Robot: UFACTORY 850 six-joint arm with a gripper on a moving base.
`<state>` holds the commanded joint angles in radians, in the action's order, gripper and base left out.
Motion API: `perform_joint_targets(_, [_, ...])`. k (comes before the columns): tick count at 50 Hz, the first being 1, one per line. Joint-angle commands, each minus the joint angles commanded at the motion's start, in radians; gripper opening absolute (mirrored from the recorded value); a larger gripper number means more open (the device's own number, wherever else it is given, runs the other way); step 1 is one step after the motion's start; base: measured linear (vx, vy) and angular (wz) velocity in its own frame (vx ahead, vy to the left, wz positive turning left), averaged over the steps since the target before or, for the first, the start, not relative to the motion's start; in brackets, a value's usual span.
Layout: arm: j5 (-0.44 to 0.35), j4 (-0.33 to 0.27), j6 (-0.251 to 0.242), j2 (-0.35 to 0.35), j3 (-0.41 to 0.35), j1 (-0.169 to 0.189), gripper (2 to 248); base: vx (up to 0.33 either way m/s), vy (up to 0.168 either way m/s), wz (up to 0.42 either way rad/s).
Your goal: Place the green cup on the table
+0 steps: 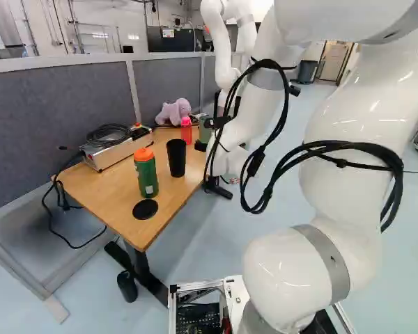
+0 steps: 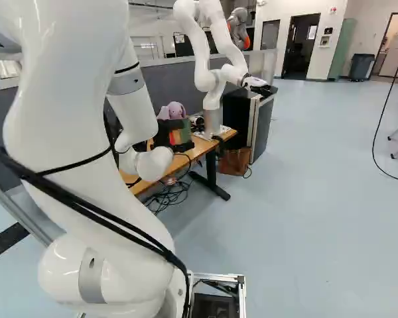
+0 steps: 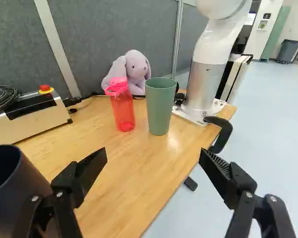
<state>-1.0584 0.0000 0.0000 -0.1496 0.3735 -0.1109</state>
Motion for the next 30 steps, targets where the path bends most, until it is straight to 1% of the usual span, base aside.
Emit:
perform_joint_targets(15, [0.037,0.0,0.0,0.084,-0.056,0.022,247,0.0,0.0,0.0])
perform_joint_targets(30, [0.083,0.0,0.0,0.192,-0.128,0.05,247,0.0,0.0,0.0])
